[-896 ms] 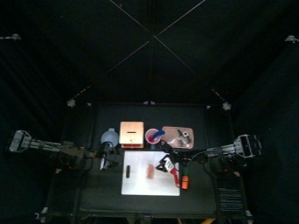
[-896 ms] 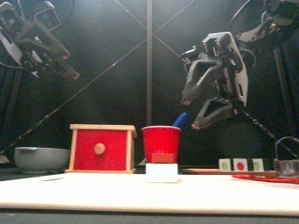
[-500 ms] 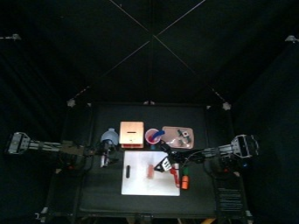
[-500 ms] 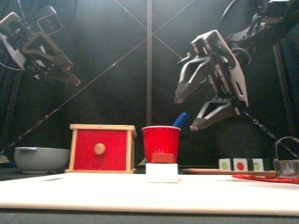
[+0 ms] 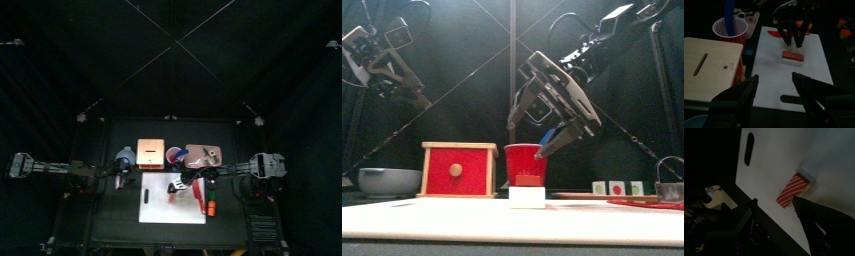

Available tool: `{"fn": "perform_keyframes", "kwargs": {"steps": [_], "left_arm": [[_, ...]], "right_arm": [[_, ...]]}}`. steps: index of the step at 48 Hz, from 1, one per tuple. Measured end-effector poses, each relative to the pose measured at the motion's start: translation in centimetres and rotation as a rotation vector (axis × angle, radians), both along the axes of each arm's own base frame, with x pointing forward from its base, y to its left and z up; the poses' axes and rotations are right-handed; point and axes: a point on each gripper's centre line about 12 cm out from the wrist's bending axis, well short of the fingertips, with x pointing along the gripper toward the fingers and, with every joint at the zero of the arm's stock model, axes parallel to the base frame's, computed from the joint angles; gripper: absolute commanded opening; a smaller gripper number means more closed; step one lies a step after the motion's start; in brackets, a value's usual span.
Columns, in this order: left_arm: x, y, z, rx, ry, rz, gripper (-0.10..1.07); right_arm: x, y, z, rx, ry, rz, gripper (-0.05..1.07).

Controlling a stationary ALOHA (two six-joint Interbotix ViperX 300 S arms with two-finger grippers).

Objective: Put salmon sushi onto plate

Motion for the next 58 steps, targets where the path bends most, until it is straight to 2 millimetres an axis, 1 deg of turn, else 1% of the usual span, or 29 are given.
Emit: {"fn": "perform_keyframes", "kwargs": {"steps": [5, 10, 13, 15, 19, 22, 29, 32, 38, 45, 52, 58], "left_arm": [[0.0, 0.1, 0.0, 0.001, 0.0, 0.006, 0.91], [0.0, 0.3, 0.0, 0.001, -0.001, 0.013, 0.91], [0.0, 0.4, 0.0, 0.0, -0.001, 0.016, 0.91], [0.0, 0.4, 0.0, 0.001, -0.003, 0.019, 0.91], [-0.1, 0.5, 0.0, 0.001, 0.0, 0.022, 0.91], [-0.1, 0.5, -0.1, 0.0, 0.002, 0.023, 0.91], [-0.2, 0.5, -0.2, -0.005, 0.003, 0.025, 0.91], [-0.2, 0.5, -0.4, -0.007, 0.009, 0.025, 0.91], [-0.3, 0.5, -0.6, -0.006, 0.013, 0.028, 0.91], [-0.4, 0.6, -0.7, -0.007, 0.018, 0.033, 0.91], [-0.4, 0.7, -0.8, -0.006, 0.018, 0.033, 0.91], [-0.4, 0.8, -0.7, 0.004, 0.013, 0.032, 0.91]], "right_arm": [[-1.5, -0.6, 0.1, 0.01, 0.111, 0.003, 0.86], [-3.2, -1.6, -0.6, -0.054, 0.299, -0.032, 0.85], [-3.5, -2.1, -0.2, -0.123, 0.376, -0.07, 0.85], [-3.5, -2.0, 0.3, -0.173, 0.405, -0.082, 0.85], [-3.0, -1.5, 1.4, -0.245, 0.432, -0.131, 0.85], [-2.3, -0.1, 1.9, -0.266, 0.423, -0.127, 0.86], [-1.1, 2.0, 0.4, -0.251, 0.435, -0.108, 0.86], [-0.4, 2.6, 0.0, -0.222, 0.425, -0.112, 0.86], [2.0, 2.9, -0.1, -0.182, 0.338, -0.137, 0.86], [3.8, 3.1, -0.8, -0.159, 0.303, -0.149, 0.86], [4.6, 3.4, -1.4, -0.13, 0.309, -0.16, 0.86], [4.9, 3.5, -2.4, -0.118, 0.328, -0.165, 0.86]]}}
